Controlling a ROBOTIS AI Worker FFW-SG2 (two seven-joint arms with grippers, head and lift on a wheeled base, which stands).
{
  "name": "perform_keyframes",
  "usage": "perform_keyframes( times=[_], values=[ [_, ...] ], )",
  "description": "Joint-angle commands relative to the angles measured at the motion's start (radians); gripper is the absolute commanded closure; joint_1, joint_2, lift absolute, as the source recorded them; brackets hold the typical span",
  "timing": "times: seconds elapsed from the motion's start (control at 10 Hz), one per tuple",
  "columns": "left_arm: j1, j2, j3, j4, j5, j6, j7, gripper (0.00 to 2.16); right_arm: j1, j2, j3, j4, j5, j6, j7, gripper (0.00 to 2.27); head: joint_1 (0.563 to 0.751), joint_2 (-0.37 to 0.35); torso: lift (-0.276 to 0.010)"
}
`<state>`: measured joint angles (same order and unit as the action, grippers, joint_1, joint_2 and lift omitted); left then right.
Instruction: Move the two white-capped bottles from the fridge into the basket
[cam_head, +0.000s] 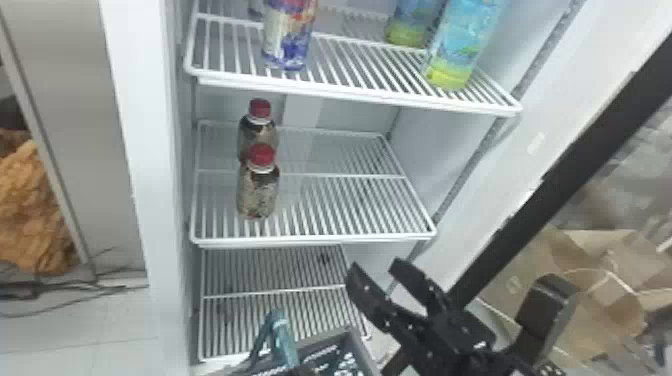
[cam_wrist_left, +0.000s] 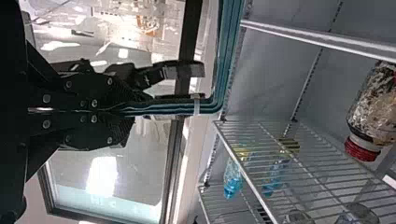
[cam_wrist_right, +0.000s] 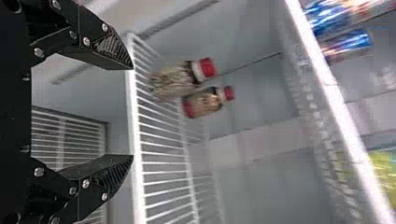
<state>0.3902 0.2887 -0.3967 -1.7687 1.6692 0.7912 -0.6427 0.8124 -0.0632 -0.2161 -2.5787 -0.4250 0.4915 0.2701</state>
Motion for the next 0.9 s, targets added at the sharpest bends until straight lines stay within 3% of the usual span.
perform_keyframes(
  times=[0.0,0.4,0.6,0.8],
  values=[
    [-0.002,0.001,-0.004,-0.002,0.0,0.002,0.0,1.12,-0.017,0.0,0.023,0.05,0.024,-0.128,0.0,0.38,0.695,-0.35,-0.26],
    [-0.002,0.001,-0.006,0.0,-0.002,0.002,0.0,1.12,-0.022,-0.001,0.078,0.133,0.1,-0.43,-0.071,0.31,0.695,-0.35,-0.26],
    [-0.005,0.001,-0.006,0.0,-0.004,0.002,0.002,1.12,0.029,-0.013,0.14,0.096,0.134,-0.472,-0.221,0.17,0.695,-0.35,-0.26],
    [-0.005,0.003,-0.008,0.0,-0.008,0.002,0.002,1.12,0.044,-0.013,0.154,0.099,0.146,-0.501,-0.259,0.06,0.695,-0.35,-0.26]
  ],
)
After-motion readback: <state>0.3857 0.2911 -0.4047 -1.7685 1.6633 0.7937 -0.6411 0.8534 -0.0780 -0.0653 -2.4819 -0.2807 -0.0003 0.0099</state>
